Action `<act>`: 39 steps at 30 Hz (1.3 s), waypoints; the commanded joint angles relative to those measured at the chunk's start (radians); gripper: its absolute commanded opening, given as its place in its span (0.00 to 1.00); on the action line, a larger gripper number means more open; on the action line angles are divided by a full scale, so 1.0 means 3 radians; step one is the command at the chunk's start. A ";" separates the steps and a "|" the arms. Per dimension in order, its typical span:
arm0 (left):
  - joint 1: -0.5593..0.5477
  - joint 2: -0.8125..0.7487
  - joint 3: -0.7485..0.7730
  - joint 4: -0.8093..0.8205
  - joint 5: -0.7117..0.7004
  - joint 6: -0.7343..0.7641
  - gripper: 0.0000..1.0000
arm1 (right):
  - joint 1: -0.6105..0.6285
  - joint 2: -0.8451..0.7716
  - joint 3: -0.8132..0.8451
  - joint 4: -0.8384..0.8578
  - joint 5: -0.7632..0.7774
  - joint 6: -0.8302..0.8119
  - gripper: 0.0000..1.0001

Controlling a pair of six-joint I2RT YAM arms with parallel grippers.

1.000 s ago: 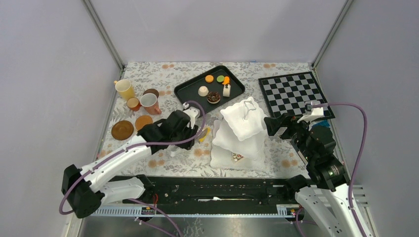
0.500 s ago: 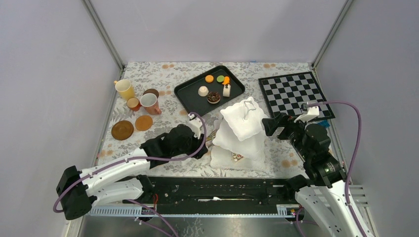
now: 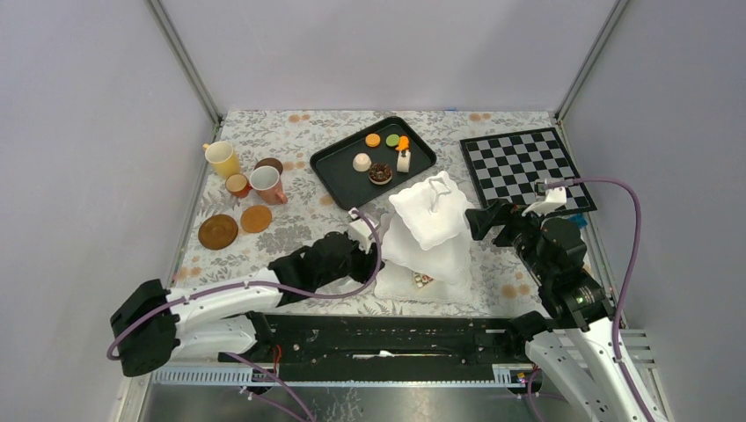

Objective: Serve the afternoon tea

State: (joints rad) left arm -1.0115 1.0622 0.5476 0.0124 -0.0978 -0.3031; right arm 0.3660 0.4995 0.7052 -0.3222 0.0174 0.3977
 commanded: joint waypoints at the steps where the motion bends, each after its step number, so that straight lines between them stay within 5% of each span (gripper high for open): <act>1: -0.0056 0.0148 -0.0057 0.0744 -0.0161 0.0217 0.32 | 0.0017 0.0019 -0.0017 0.0177 0.0034 -0.0075 0.98; 24: -0.0145 0.0793 -0.0117 0.1720 -0.0228 0.0541 0.30 | 0.0017 0.0098 -0.0030 0.0245 0.0004 -0.0097 0.98; 39: -0.0276 0.1226 0.0106 0.1666 -0.0461 0.0591 0.37 | 0.0018 0.0068 0.0005 0.0234 -0.0004 -0.0103 0.98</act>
State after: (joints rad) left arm -1.0863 1.4300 0.5232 0.4347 -0.1940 -0.1314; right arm 0.3660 0.5270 0.6895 -0.3004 0.0154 0.3813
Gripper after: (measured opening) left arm 0.466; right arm 0.985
